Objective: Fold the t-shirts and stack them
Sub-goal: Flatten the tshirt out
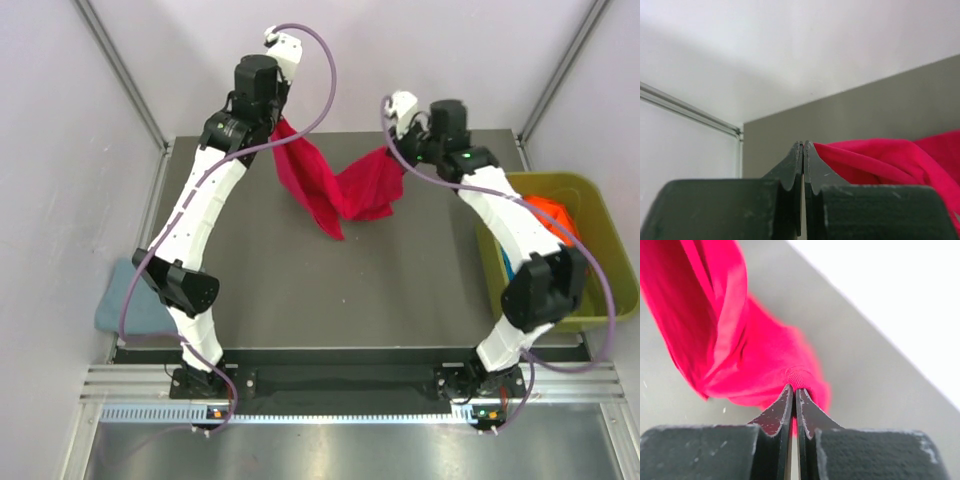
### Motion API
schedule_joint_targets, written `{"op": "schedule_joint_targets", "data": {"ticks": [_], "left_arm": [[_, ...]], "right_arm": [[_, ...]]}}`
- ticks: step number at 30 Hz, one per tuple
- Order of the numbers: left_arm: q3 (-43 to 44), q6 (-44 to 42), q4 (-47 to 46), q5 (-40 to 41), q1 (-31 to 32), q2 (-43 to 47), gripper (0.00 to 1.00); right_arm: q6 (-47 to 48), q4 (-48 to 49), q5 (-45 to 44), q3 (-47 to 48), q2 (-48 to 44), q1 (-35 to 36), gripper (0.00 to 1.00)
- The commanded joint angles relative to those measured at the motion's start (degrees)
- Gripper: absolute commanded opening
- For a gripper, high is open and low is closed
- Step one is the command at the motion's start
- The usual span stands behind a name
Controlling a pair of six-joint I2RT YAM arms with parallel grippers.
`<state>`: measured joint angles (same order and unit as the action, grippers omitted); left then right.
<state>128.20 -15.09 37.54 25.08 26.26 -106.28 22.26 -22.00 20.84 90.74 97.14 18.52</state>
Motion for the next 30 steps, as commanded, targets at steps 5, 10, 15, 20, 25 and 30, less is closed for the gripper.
{"op": "schedule_joint_targets", "data": {"ticks": [5,10,15,20,25,30], "left_arm": [[1.62,-8.46,-10.19,1.46,-1.47,7.92,0.0],[-7.07,-15.31,-20.98,1.2,-2.0,18.02,0.0],[-14.99,-20.32,-28.83,-1.7,-2.0,25.42,0.0],[-21.31,-18.14,-29.11,-3.89,-2.0,25.07,0.0],[-28.96,-10.84,-27.26,-7.32,-2.09,22.88,0.0],[-38.72,-4.88,-30.84,-10.66,-4.54,16.56,0.0]], "right_arm": [[-2.74,-0.49,1.57,5.76,-16.36,-2.96,0.0],[-5.56,-4.89,4.46,4.8,-25.83,-4.2,0.0],[-7.93,-8.24,4.83,3.13,-31.22,-4.11,0.0],[-8.11,-5.26,4.64,1.73,-27.98,-4.2,0.0],[-9.43,-1.21,8.59,-1.35,-17.8,-4.28,0.0],[-12.15,3.27,11.94,-1.8,-3.15,-4.9,0.0]]}}
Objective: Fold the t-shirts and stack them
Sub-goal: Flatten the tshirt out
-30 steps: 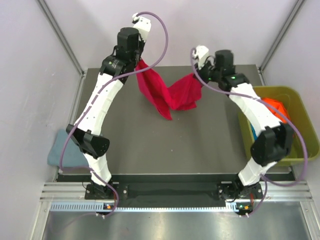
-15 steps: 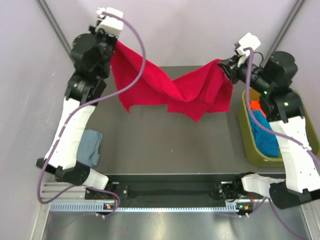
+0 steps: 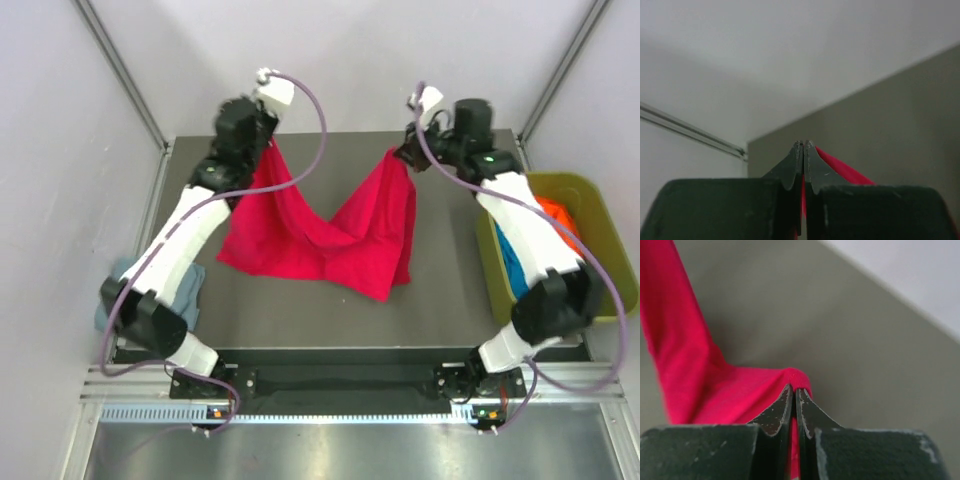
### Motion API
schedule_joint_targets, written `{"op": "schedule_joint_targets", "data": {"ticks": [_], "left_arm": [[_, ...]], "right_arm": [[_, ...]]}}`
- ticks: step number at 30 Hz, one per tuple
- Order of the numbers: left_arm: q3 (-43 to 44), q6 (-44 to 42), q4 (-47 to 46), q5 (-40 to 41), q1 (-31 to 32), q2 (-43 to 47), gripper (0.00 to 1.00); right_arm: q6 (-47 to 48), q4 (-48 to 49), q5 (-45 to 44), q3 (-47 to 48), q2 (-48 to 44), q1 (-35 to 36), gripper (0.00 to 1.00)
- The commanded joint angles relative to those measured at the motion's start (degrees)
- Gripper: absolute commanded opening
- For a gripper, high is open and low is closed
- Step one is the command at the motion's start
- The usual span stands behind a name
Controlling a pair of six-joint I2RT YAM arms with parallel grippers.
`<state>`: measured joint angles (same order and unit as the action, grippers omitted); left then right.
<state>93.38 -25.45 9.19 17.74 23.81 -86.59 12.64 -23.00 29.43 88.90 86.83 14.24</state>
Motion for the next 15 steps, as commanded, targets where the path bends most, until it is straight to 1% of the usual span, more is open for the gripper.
{"op": "schedule_joint_targets", "data": {"ticks": [1,3,4,7,8,10,11,12,13,14,15], "left_arm": [[-4.52,6.2,-3.29,-3.93,-2.89,-4.72,0.0],[-5.06,8.04,-4.7,-4.38,-4.9,-10.16,0.0],[-4.36,8.22,-5.93,-4.2,-5.44,-13.84,0.0],[-2.77,9.1,-8.74,-2.19,-6.94,-18.25,0.0],[-1.38,9.19,-10.32,-1.4,-7.03,-20.44,0.0],[0.21,9.02,-10.95,-0.69,-7.11,-21.86,0.0],[1.61,8.93,-11.04,-0.77,-7.03,-22.65,0.0],[2.23,9.1,-10.78,-0.69,-6.94,-22.75,0.0],[2.85,9.37,-10.16,-0.77,-6.94,-22.66,0.0],[4.42,9.63,-7.55,-0.95,-6.94,-22.4,0.0],[5.05,10.5,-6.39,-1.21,-6.94,-22.05,0.0]], "right_arm": [[-2.8,4.81,3.7,1.0,9.74,-0.62,0.0],[-4.02,5.16,3.79,5.21,15.19,-0.7,0.0],[-4.2,5.86,3.79,7.84,20.09,-1.14,0.0],[-4.3,10.68,0.38,9.88,26.26,-2.19,0.0],[-4.29,12.0,-0.59,10.32,26.98,-2.46,0.0],[-4.21,15.08,-3.83,11.03,27.96,-3.08,0.0],[-3.77,15.18,-4.55,11.03,27.87,-3.25,0.06],[-1.77,14.57,-4.73,10.94,26.91,-3.43,0.35],[-0.53,13.35,-4.82,10.68,25.86,-3.6,0.51],[0.7,11.07,-4.73,8.15,24.2,-3.52,0.64],[3.5,10.7,-4.39,5.52,19.22,-3.69,0.78]]}}
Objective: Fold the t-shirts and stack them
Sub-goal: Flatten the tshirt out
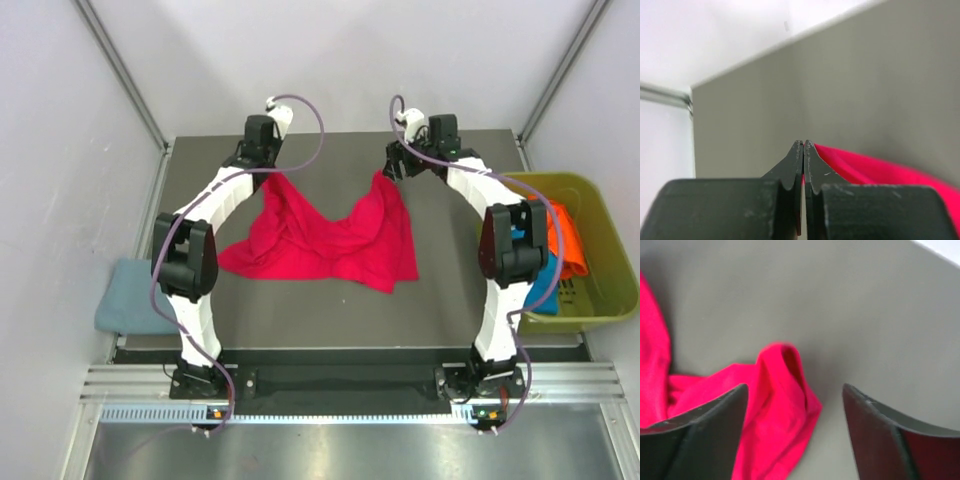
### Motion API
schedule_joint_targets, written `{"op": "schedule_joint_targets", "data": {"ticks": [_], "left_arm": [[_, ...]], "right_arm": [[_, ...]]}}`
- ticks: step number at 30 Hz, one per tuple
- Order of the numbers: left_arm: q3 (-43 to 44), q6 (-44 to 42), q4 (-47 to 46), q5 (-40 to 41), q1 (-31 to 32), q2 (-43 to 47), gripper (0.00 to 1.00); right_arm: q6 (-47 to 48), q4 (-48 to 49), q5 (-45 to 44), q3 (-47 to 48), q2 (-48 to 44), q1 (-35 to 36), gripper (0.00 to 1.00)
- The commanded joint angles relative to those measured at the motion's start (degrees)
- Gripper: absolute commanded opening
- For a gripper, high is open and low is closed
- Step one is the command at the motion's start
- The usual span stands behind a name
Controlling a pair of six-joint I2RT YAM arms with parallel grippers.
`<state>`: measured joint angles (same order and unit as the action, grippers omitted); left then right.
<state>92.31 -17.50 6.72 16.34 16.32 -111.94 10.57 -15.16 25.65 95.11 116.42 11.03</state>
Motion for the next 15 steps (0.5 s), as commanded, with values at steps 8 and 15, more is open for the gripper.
{"op": "schedule_joint_targets", "data": {"ticks": [8,15], "left_arm": [[3.14,4.05,1.89,-1.75,1.17,11.39,0.0],[2.43,3.87,3.21,-2.01,1.53,12.98,0.0]], "right_arm": [[29.56,-18.39,14.86,-27.93,-37.48,0.48,0.73],[41.35,-28.52,16.37,-34.29,-39.26,3.82,0.65]]}}
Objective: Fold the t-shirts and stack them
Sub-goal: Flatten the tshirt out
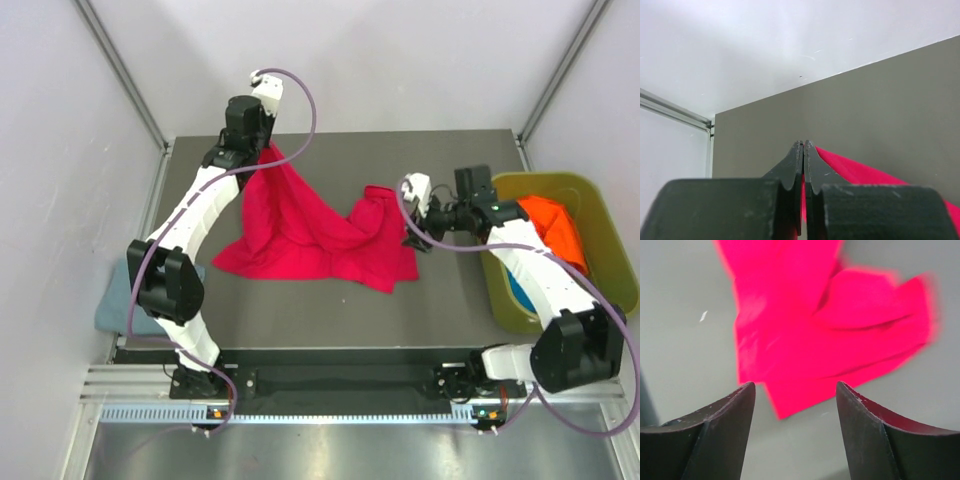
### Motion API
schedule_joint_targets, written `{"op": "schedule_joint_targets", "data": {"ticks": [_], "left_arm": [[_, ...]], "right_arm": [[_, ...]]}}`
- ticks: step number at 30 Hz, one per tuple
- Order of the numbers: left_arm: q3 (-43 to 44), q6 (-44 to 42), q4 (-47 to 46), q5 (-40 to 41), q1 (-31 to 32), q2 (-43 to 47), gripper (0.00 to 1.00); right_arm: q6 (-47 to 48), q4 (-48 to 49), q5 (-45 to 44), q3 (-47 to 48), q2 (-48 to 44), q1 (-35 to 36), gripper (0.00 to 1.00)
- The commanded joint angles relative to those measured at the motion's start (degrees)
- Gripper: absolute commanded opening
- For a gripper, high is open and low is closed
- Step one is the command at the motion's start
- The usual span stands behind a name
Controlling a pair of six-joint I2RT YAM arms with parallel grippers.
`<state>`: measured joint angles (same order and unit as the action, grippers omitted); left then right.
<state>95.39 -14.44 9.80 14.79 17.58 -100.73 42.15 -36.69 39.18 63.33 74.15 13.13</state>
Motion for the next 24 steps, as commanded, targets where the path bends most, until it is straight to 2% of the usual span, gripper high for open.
{"op": "schedule_joint_targets", "data": {"ticks": [1,6,14,24], "left_arm": [[-0.3,0.9,0.04,-0.46,0.34,1.59,0.0],[0.41,0.81,-0.22,-0.02,0.61,1.06,0.0],[-0.47,0.64,-0.4,0.59,0.79,1.15,0.0],[-0.74,1.08,-0.31,0.68,0.79,1.41,0.0]], "right_arm": [[10.92,-7.6,2.4,-2.77,3.63,2.95,0.65],[18.92,-9.81,-1.11,-4.88,6.44,8.92,0.62],[28.58,-4.98,-7.44,-12.69,5.48,16.4,0.59],[29.57,3.81,-11.49,-16.66,7.67,18.78,0.58]]}}
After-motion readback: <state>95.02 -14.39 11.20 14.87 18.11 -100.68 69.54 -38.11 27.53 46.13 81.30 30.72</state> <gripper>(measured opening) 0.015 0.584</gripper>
